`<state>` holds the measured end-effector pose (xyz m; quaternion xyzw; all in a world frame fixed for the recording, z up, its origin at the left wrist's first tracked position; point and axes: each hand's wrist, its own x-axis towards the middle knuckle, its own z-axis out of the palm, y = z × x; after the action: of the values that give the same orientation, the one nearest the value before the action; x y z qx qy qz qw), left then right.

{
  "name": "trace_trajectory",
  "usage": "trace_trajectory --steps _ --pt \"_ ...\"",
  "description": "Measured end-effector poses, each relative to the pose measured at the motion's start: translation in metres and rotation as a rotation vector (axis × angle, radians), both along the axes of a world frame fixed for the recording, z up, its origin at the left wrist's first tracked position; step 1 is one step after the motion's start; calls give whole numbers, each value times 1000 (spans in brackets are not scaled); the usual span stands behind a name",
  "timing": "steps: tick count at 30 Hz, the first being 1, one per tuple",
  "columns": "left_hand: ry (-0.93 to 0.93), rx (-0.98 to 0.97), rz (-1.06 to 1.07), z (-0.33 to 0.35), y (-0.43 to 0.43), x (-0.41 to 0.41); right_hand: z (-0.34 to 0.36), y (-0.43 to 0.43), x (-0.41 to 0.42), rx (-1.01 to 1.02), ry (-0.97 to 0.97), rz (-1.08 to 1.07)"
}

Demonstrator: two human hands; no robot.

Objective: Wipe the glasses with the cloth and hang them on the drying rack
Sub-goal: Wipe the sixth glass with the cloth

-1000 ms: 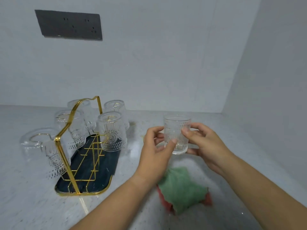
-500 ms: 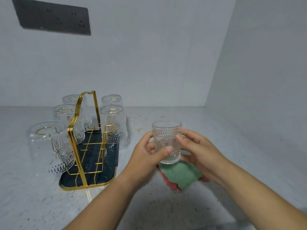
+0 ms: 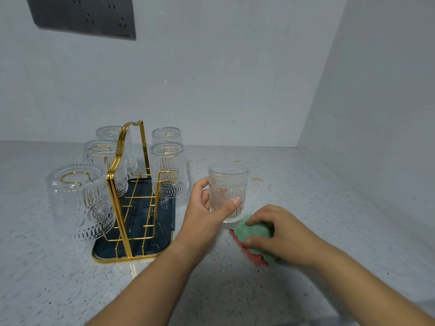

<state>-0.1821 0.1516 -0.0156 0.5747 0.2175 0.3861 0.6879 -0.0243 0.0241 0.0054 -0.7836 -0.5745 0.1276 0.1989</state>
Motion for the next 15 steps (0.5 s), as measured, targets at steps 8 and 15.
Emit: trace_trajectory --steps 8,15 --pt "14 3 -66 -3 1 -2 -4 9 5 142 371 -248" --pt "-39 -79 -173 3 -6 1 40 2 -8 792 1252 -449"
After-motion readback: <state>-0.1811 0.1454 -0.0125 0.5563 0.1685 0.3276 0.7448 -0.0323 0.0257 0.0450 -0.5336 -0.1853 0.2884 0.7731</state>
